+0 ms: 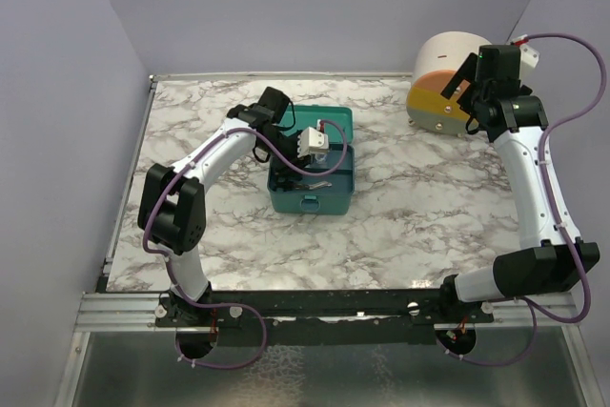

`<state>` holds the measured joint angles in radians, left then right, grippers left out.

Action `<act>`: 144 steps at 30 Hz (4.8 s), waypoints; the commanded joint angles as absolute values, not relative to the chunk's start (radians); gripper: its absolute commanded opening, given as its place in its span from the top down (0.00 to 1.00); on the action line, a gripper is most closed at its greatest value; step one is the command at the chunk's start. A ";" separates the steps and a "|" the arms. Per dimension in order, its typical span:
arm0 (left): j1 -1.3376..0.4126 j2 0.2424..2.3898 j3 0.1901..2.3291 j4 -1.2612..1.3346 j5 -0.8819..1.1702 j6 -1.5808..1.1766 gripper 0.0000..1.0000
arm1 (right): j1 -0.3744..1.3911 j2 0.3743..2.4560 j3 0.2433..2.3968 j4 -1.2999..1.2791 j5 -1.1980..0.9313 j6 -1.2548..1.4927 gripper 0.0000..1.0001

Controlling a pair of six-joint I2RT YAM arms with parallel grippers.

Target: Organize the medicine kit

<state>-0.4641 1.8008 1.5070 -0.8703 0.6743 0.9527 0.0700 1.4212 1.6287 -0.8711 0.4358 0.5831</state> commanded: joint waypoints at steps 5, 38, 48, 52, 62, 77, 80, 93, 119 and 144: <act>-0.460 1.747 1.537 -0.893 0.710 0.922 0.48 | 0.064 1.381 1.612 -0.879 0.417 0.600 0.00; -0.032 2.221 2.333 -0.717 0.926 -0.031 0.01 | 0.176 1.997 2.379 -0.979 -0.086 0.331 0.00; 0.023 2.368 2.301 -0.658 1.060 -0.146 0.01 | 0.230 2.092 2.249 -0.893 -0.280 0.341 0.00; 0.022 2.399 2.273 -0.629 1.108 -0.202 0.01 | 0.230 2.113 2.199 -0.867 -0.339 0.329 0.00; 0.020 2.424 2.235 -0.622 1.119 -0.253 0.01 | 0.229 2.117 2.071 -0.809 -0.367 0.340 0.00; -0.007 2.394 2.144 -0.624 1.109 -0.224 0.01 | 0.229 2.143 1.920 -0.646 -0.503 0.368 0.00; -0.025 2.411 2.164 -0.622 1.122 -0.231 0.01 | 0.229 2.178 1.930 -0.629 -0.554 0.368 0.00; -0.075 2.494 2.264 -0.619 1.150 -0.263 0.01 | 0.229 2.240 1.898 -0.497 -0.652 0.410 0.00; -0.119 2.497 2.240 -0.592 1.209 -0.289 0.01 | 0.229 2.270 1.837 -0.391 -0.793 0.491 0.00; -0.117 2.325 2.241 -0.543 1.327 -0.395 0.01 | 0.230 2.048 1.802 -0.389 -0.824 0.503 0.00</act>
<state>-0.1135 2.4107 2.2360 -0.5694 1.2480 -0.3656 0.2234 2.1094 1.7988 -0.4000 -0.7803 0.5011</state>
